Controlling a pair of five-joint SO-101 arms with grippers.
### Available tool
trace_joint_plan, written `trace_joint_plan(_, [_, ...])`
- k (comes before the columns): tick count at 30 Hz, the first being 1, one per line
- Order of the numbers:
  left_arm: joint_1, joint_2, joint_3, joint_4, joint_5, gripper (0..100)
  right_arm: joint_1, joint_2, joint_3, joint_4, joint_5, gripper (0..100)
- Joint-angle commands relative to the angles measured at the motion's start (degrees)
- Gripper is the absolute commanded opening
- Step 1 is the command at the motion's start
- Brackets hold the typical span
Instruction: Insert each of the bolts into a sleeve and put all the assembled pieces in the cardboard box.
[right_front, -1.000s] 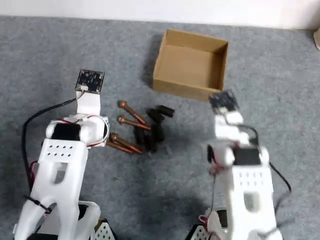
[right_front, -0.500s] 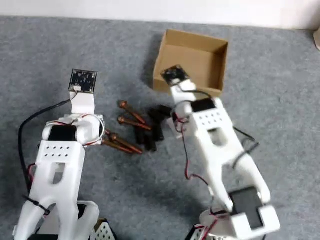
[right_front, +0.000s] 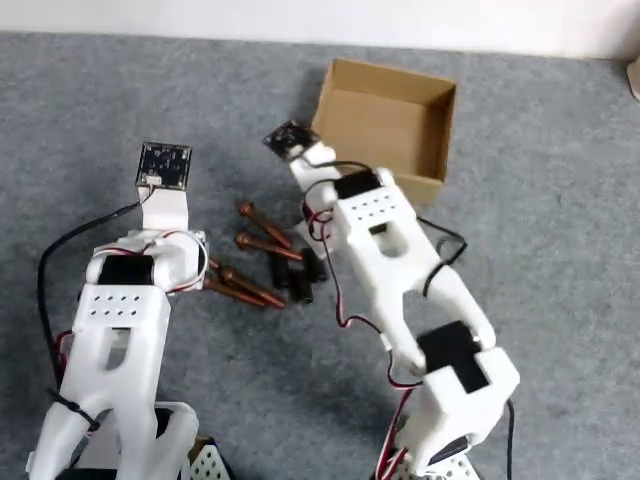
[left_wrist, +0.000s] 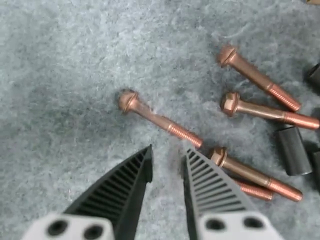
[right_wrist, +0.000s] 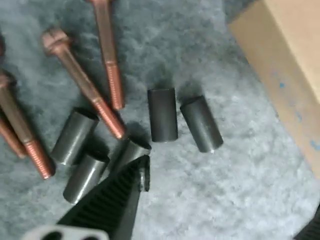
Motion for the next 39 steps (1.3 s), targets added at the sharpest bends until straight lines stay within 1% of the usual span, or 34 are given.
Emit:
trace_joint_plan(1, [-0.48, -1.27, -0.04, -1.41, 0.35, 11, -1.10, 1.54, -4.00, -1.10, 2.20, 46.4])
trace_joint_plan(10, [-0.48, -1.27, 0.04, -1.41, 0.26, 11, -0.75, 12.53, -10.51, -1.10, 2.46, 46.4])
trace_joint_plan(14, [-0.48, -1.27, 0.04, -1.41, 0.26, 11, -0.84, 15.25, -13.41, -0.84, 2.55, 46.4])
trace_joint_plan(24, [-0.57, -1.27, 0.13, -1.41, 0.18, 11, -0.40, 15.87, -13.05, -1.71, 2.46, 46.4])
trace_joint_plan(28, [-0.57, -1.27, 0.13, -1.41, 0.18, 11, 0.13, 18.95, -11.30, -1.89, 2.46, 46.4])
trace_joint_plan(32, [-2.07, -1.27, 0.13, -1.41, 0.26, 11, 0.13, 23.16, -11.30, -1.71, 2.46, 46.4])
trace_joint_plan(39, [-2.07, -1.27, 0.13, -1.41, 0.26, 11, 0.13, 23.78, -11.38, -1.63, 2.46, 46.4])
